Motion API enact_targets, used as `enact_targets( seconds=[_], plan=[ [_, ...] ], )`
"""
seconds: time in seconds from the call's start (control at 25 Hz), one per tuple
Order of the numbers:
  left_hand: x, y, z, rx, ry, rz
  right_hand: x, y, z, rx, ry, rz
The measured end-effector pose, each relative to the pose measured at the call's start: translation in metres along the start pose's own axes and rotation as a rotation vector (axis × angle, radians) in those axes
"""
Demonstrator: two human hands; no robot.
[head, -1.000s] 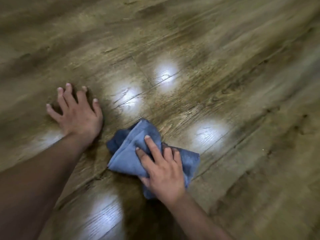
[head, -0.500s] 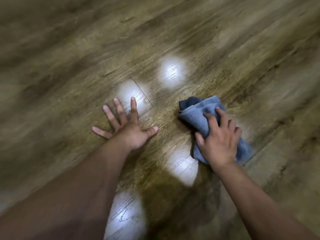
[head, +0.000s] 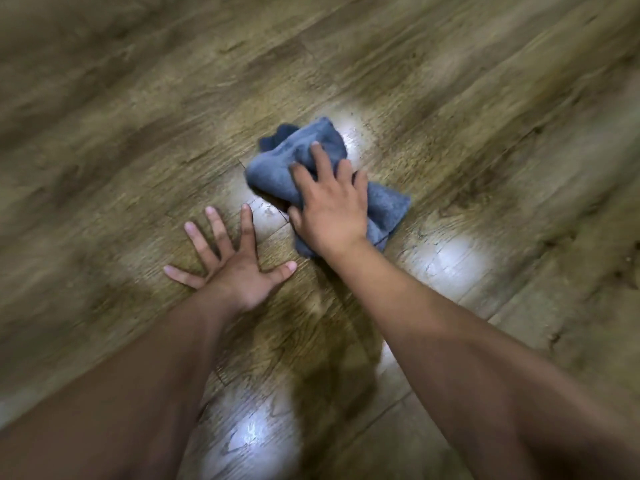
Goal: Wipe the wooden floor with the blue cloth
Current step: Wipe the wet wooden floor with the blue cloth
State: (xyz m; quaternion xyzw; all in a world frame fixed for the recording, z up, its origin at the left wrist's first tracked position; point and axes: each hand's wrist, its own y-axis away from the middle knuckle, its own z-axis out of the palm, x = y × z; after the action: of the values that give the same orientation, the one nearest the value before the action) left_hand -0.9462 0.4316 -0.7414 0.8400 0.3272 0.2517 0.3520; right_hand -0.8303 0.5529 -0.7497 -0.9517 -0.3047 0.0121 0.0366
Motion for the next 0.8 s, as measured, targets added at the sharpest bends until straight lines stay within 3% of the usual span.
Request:
enact_targets(
  seconds=[0.08, 0.28, 0.48, 0.6, 0.72, 0.8],
  plan=[
    [0.000, 0.001, 0.000, 0.009, -0.010, -0.003, 0.008, 0.033, -0.004, -0.016, -0.012, -0.048],
    [-0.002, 0.001, 0.000, 0.028, -0.008, 0.029, 0.022, 0.124, -0.012, -0.046, -0.010, 0.146],
    [0.000, 0.008, 0.005, 0.092, 0.020, 0.049, 0.001, 0.191, -0.023, -0.090, 0.004, 0.184],
    [-0.007, 0.023, 0.008, 0.211, 0.167, 0.153, -0.015, 0.226, -0.024, -0.105, 0.016, 0.138],
    [-0.084, 0.050, 0.026, 0.454, 0.352, 0.438, -0.015, 0.231, -0.020, -0.089, 0.015, 0.091],
    [-0.164, 0.066, 0.038, 0.680, 0.282, 0.352, -0.012, 0.219, -0.016, -0.074, 0.021, 0.065]
  ],
)
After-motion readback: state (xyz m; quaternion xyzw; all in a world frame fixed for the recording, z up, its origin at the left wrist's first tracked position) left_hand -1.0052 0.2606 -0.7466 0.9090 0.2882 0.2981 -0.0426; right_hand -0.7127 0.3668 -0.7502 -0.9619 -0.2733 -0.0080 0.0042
